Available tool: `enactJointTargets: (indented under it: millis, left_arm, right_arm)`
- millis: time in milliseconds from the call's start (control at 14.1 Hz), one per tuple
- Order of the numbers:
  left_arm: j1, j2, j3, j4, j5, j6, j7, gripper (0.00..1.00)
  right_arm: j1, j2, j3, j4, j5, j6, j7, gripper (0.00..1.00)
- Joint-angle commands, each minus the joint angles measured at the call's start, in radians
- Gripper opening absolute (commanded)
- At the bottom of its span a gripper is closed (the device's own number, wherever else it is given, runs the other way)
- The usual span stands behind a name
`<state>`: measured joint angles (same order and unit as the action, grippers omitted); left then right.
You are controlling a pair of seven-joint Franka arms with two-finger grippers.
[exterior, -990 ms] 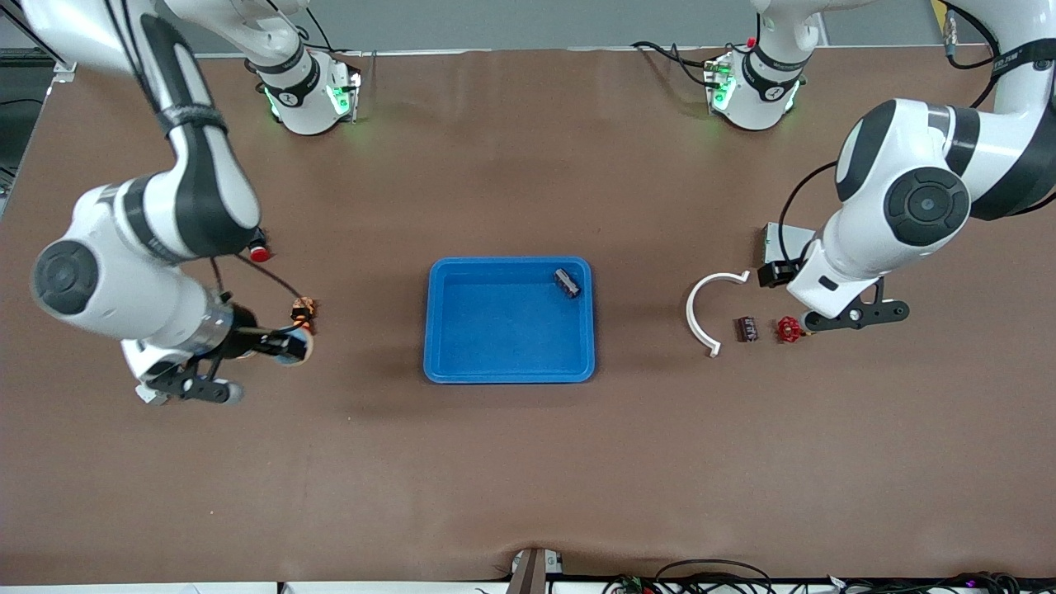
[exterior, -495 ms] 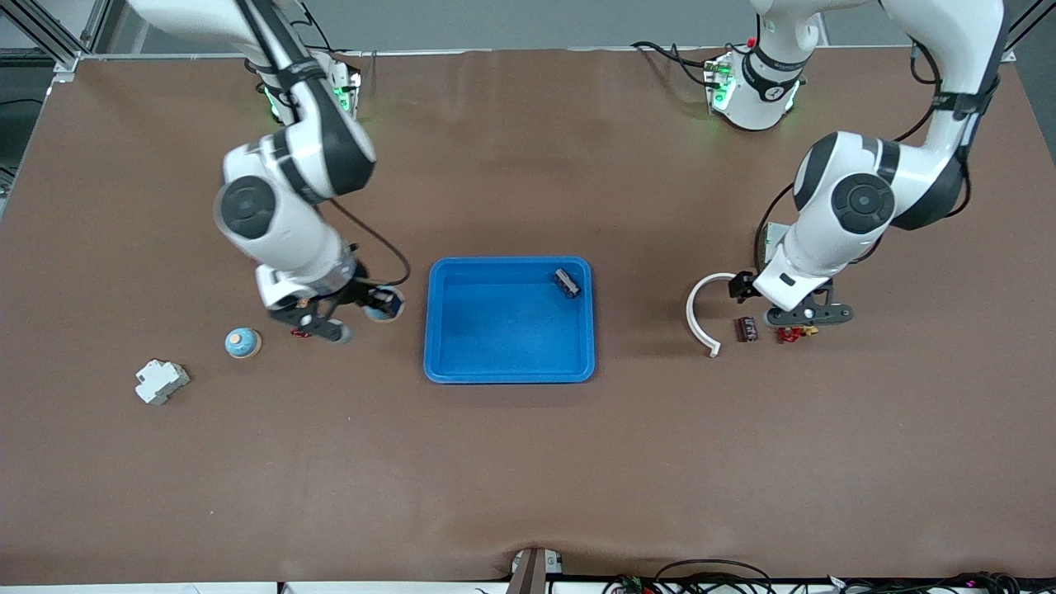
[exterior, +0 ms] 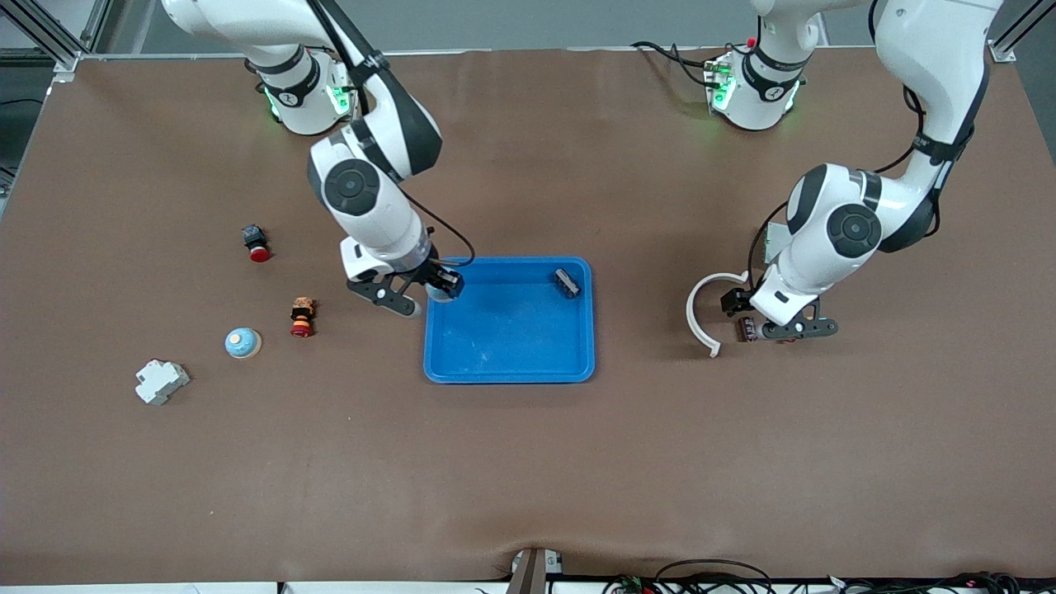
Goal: Place electrolytic capacitor and blue bell in tray
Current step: 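Carry the bell to the tray while the left gripper grasps another capacitor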
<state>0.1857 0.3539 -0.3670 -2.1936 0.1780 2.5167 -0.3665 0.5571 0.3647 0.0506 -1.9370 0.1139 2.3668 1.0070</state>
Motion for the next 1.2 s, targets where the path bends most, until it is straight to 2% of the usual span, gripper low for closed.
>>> enactJointTargets:
  millis: [0,212,778,848,919,990,1131]
  left_arm:
    - [-0.002,0.063,0.006,0.058,-0.006,0.010,0.000,1.00]
    - [-0.003,0.122,0.016,0.093,-0.003,0.011,-0.009,1.00]
    - [-0.005,0.165,0.017,0.112,0.052,0.013,-0.012,1.00]
    - [-0.003,0.165,0.017,0.112,0.052,0.013,-0.012,0.84]
    - [-0.003,0.165,0.017,0.112,0.052,0.013,-0.012,0.62]
    - [-0.003,0.165,0.017,0.112,0.052,0.013,-0.012,0.36]
    - [-0.002,0.163,0.017,0.112,0.052,0.013,-0.015,0.07]
  right_arm:
    - [0.055,0.072,-0.014,-0.004,-0.003,0.103,0.080,0.00]
    - [0.078,0.134,-0.015,-0.002,-0.003,0.176,0.093,0.00]
    - [0.086,0.209,-0.023,0.003,-0.017,0.244,0.091,0.00]
    - [0.090,0.218,-0.029,0.003,-0.017,0.253,0.093,0.00]
    - [0.101,0.226,-0.038,0.004,-0.017,0.258,0.093,0.00]
    - [0.118,0.235,-0.054,0.006,-0.019,0.258,0.093,0.00]
    - [0.156,0.238,-0.092,0.006,-0.019,0.258,0.093,0.00]
